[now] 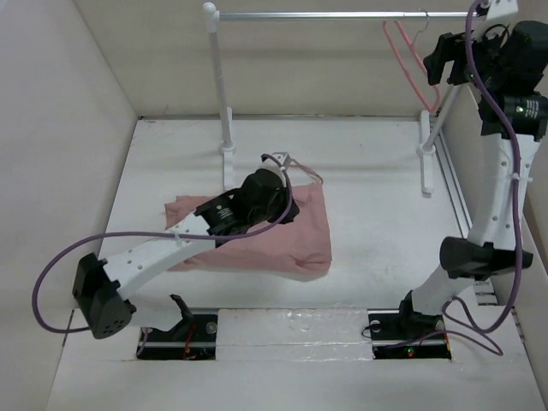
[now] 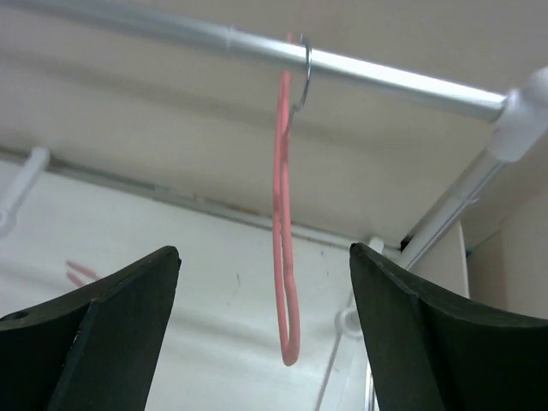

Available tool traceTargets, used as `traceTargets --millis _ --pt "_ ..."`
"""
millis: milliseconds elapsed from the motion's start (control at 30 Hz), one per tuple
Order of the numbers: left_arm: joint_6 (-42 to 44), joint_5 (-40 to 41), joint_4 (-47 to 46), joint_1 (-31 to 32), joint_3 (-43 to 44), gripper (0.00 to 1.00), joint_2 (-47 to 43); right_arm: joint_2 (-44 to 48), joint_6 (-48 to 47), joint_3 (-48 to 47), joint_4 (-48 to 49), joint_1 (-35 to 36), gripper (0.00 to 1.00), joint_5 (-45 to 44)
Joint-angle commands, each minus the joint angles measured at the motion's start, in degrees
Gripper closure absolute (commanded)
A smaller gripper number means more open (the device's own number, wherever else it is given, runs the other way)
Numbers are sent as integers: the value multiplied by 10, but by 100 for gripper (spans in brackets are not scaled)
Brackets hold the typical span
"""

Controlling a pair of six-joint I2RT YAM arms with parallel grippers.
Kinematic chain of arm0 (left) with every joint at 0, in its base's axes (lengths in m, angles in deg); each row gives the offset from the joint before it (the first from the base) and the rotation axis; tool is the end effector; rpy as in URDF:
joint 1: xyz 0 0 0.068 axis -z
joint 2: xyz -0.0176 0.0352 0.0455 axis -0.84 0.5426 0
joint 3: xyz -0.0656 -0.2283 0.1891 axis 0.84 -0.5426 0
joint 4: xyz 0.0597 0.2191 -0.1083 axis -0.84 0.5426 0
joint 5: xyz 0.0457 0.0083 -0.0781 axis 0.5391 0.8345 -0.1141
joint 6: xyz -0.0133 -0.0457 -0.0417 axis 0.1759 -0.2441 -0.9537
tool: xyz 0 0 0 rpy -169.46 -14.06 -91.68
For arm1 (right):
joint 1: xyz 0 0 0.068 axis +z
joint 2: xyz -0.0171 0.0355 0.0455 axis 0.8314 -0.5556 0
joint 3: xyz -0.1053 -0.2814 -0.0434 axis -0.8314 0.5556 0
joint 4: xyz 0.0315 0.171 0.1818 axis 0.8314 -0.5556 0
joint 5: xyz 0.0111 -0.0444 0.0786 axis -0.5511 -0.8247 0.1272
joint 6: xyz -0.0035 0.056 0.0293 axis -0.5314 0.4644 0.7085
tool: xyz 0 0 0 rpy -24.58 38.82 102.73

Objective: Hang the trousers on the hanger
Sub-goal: Pick up the hanger from the clothesline.

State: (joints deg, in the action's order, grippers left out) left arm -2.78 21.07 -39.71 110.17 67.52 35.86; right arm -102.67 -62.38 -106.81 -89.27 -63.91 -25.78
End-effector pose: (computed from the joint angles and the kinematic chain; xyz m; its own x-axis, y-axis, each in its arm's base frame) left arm 0.1826 -0.2359 0.3692 -0.6346 -0.0913 -0.7674 0.4755 0.7366 -0.4809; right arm 0.3073 -0.0256 0.5961 -0.0082 -0.1666 -0.9860 -0.1944 0.9675 -0.1619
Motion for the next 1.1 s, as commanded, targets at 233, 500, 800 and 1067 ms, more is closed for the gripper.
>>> traceTargets --millis 233,500,800,1067 --pt "43 -101 -64 -28 -120 100 -136 -49 -50 10 -36 -42 13 75" --pt "44 -105 -69 -28 -139 100 -135 -39 -61 83 -9 -36 33 77" --pt "31 -107 -68 -28 -124 75 -115 0 -44 108 55 -13 98 87" --pt "26 -109 -58 -28 -91 67 -105 70 -39 140 120 4 100 19"
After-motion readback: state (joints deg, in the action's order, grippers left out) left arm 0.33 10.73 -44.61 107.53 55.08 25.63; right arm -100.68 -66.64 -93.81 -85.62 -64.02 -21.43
